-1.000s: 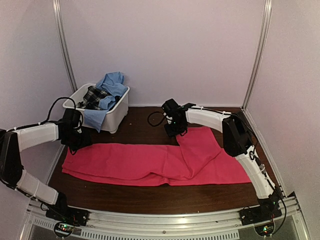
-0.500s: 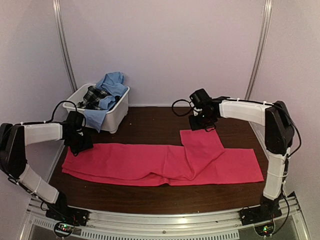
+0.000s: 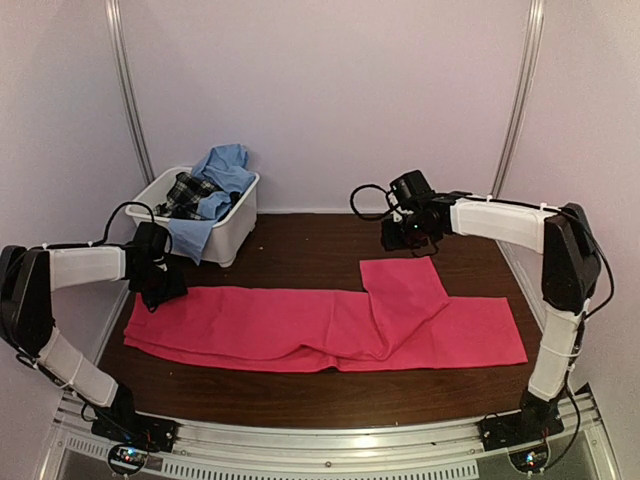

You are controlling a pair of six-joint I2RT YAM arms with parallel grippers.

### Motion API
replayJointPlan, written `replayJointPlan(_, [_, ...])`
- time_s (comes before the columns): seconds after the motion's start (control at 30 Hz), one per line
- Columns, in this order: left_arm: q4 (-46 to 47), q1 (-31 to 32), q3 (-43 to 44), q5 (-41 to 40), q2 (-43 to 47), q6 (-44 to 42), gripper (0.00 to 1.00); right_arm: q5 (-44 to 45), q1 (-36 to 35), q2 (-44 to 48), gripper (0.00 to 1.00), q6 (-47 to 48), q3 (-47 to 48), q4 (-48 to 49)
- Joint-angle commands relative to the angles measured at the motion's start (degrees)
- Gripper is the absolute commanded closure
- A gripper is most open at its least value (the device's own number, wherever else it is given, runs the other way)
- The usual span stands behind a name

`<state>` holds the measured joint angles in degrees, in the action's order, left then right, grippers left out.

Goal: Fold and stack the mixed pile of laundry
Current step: Fold the flattened trousers at the center of the board.

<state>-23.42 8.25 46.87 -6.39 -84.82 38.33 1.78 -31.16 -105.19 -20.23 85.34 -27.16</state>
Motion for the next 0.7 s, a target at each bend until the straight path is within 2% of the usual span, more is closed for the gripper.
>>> replayJointPlan(0.0, [2.37, 0.10, -0.38, 0.28, 0.97, 0.89, 0.39, -1.57, -0.52, -8.13, 0.61, -0.33, 6.57, -0.48])
replayJointPlan(0.27, [2.15, 0.10, 0.21, 0.75, 0.14, 0.74, 0.39, -0.64, -2.53, -24.42, 0.60, 1.14, 21.27, -6.06])
replayJointPlan(0.67, [2.76, 0.10, 0.15, 0.79, -0.53, 0.79, 0.39, 7.29, -4.61, -35.66, 0.61, 2.49, 30.26, -12.99])
